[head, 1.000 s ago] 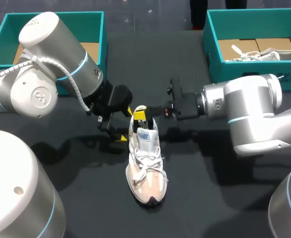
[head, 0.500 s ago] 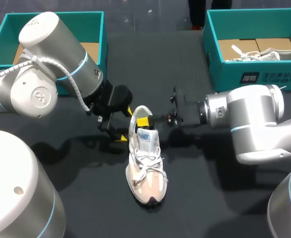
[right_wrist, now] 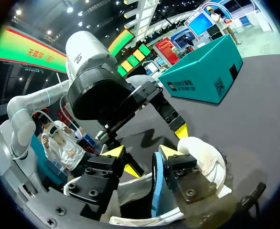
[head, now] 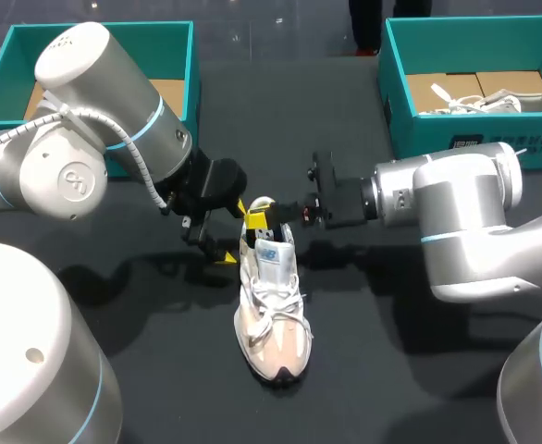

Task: Take the shoe out of the shoebox, open the shoe tongue, remove and reinsert the insole, then place the shoe into the shoebox

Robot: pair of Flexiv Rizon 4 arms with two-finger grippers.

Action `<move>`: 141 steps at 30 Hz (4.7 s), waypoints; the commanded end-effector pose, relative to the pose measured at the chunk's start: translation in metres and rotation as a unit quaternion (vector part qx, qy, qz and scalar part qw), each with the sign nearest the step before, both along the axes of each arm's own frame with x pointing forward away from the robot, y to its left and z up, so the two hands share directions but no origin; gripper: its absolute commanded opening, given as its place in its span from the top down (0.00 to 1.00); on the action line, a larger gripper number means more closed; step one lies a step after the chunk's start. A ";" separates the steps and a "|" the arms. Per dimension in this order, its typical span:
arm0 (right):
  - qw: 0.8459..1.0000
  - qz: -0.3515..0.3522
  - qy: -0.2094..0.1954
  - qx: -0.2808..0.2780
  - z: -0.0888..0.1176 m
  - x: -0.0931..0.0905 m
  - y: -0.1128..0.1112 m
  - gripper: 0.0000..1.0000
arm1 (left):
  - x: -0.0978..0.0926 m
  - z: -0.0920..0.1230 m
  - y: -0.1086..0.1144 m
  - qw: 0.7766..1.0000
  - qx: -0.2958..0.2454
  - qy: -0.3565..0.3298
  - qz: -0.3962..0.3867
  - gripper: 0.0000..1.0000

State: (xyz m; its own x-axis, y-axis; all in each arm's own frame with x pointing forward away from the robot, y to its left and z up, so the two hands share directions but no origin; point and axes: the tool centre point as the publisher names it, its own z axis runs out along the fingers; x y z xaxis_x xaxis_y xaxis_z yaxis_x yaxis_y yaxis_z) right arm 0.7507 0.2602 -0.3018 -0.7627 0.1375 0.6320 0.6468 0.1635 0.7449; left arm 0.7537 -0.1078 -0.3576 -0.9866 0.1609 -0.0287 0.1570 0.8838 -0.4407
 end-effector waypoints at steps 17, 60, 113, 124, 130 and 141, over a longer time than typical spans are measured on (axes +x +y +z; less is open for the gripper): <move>0.998 -0.005 -0.008 -0.060 0.028 0.005 -0.024 0.48 | 0.005 0.023 0.031 1.000 0.002 0.003 -0.029 0.00; 0.894 -0.068 0.116 -0.426 0.093 0.037 -0.074 1.00 | 0.050 0.111 0.148 0.987 0.045 -0.022 -0.151 0.00; 0.746 -0.318 0.125 -0.571 0.031 -0.004 -0.032 1.00 | 0.085 0.113 0.189 0.967 0.019 0.019 -0.254 0.00; 0.745 -0.341 0.129 -0.559 0.007 -0.012 -0.039 1.00 | 0.085 0.113 0.189 0.967 0.019 0.019 -0.254 0.00; 0.745 -0.341 0.129 -0.559 0.007 -0.012 -0.039 1.00 | 0.085 0.113 0.189 0.967 0.019 0.019 -0.254 0.00; 0.733 -0.371 0.113 -0.559 -0.029 -0.003 -0.027 1.00 | 0.085 0.113 0.189 0.967 0.019 0.019 -0.254 0.00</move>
